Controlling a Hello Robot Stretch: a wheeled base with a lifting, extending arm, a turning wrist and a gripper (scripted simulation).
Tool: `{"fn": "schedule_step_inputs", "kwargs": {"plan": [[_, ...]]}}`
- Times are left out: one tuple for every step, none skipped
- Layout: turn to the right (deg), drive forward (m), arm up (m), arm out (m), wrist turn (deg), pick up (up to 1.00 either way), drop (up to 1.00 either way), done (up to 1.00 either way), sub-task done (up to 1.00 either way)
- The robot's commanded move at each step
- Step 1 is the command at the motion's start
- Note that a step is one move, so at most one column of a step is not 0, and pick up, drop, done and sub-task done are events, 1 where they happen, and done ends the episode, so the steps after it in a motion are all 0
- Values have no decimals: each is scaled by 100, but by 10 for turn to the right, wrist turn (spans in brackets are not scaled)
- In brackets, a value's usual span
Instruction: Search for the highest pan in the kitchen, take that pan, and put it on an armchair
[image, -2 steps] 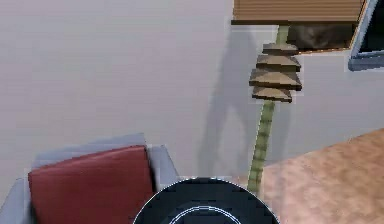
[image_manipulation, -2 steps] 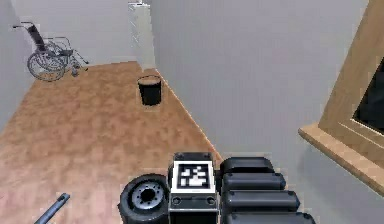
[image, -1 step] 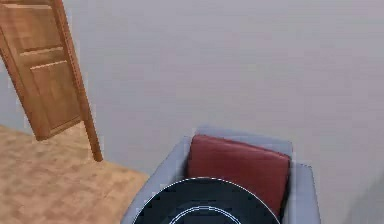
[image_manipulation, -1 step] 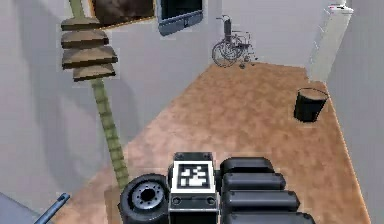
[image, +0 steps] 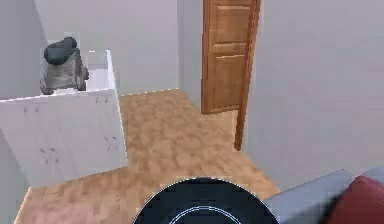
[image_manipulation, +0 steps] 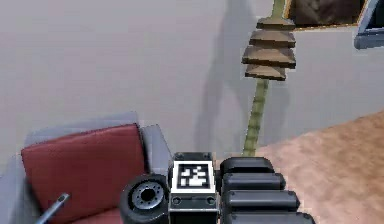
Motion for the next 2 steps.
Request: {"fn": "schedule_step_inputs", "kwargs": {"plan": [[-450,0,0,0,0,0,0,0,0],[0,0,0,32,0,0,0,0,0]]}}
